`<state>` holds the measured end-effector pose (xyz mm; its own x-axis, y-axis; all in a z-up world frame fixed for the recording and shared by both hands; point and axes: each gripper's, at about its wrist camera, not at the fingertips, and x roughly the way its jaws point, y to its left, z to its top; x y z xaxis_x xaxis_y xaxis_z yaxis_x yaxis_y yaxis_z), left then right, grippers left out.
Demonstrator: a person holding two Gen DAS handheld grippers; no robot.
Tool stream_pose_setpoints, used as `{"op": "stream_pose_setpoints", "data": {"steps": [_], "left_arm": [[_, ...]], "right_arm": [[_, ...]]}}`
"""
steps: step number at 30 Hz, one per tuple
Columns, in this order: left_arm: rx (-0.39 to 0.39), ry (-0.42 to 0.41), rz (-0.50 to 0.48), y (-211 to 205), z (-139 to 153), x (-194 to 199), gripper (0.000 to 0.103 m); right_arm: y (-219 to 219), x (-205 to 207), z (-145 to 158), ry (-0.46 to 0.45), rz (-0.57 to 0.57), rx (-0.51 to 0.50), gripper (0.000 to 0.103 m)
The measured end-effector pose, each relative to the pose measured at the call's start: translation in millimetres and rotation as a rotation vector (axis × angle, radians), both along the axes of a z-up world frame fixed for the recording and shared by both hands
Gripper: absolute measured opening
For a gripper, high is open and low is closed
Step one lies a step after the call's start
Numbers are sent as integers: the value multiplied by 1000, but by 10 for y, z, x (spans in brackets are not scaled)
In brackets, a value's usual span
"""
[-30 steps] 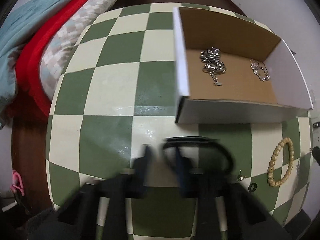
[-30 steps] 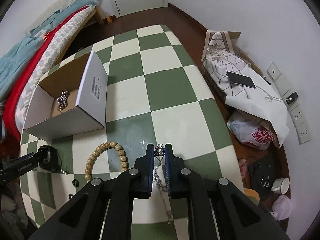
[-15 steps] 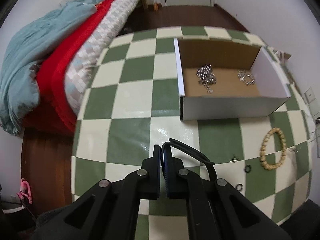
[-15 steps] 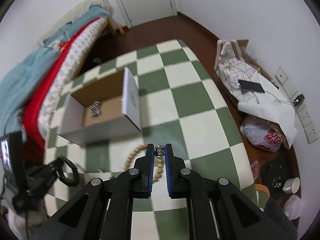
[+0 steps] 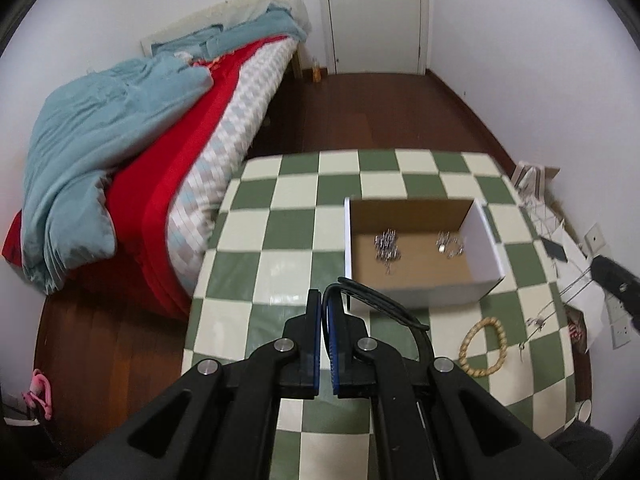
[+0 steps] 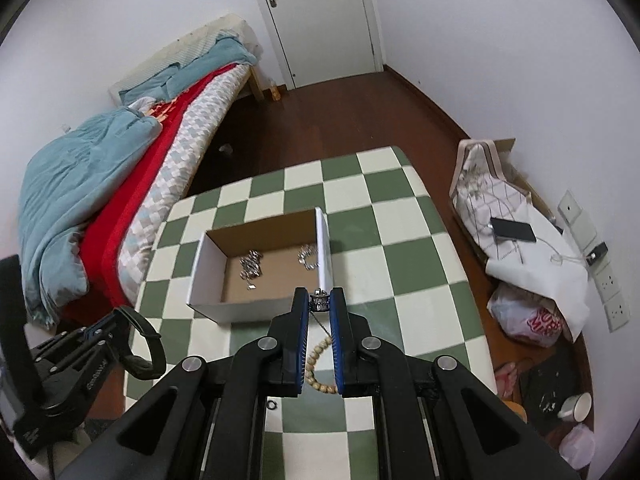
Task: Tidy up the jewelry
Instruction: 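Grasp the black smartwatch with the left gripper while the right gripper grasps a small silver charm, then lower the smartwatch and charm into the white box and open both grippers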
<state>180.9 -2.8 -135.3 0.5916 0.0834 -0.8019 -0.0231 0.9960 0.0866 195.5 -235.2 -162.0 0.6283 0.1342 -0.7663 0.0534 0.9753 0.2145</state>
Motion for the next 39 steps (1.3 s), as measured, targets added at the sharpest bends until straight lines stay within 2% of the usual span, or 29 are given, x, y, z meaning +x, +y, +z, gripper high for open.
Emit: {"op": "stream_pose_setpoints", "data": {"steps": [11, 19, 25, 29, 32, 36, 39], "left_arm": [[-60, -44, -17, -77, 330, 310, 1], [-134, 10, -35, -57, 318, 824, 1], [-240, 160, -67, -63, -43, 1164, 1], [-270, 248, -74, -85, -354, 1344, 1], [-269, 294, -81, -94, -510, 1462, 2], [-250, 354, -80, -111, -669, 1596, 9], [-246, 349, -65, -68, -671, 1614, 11]], "right_arm": [[150, 247, 330, -60, 35, 12, 11], [326, 683, 499, -72, 90, 27, 11], [453, 1013, 240, 3, 117, 20, 11], [465, 1159, -55, 71, 121, 19, 11], [426, 1227, -254, 111, 116, 21, 11], [364, 1319, -457, 166, 110, 35, 11], [341, 1411, -604, 227, 123, 50, 11]]}}
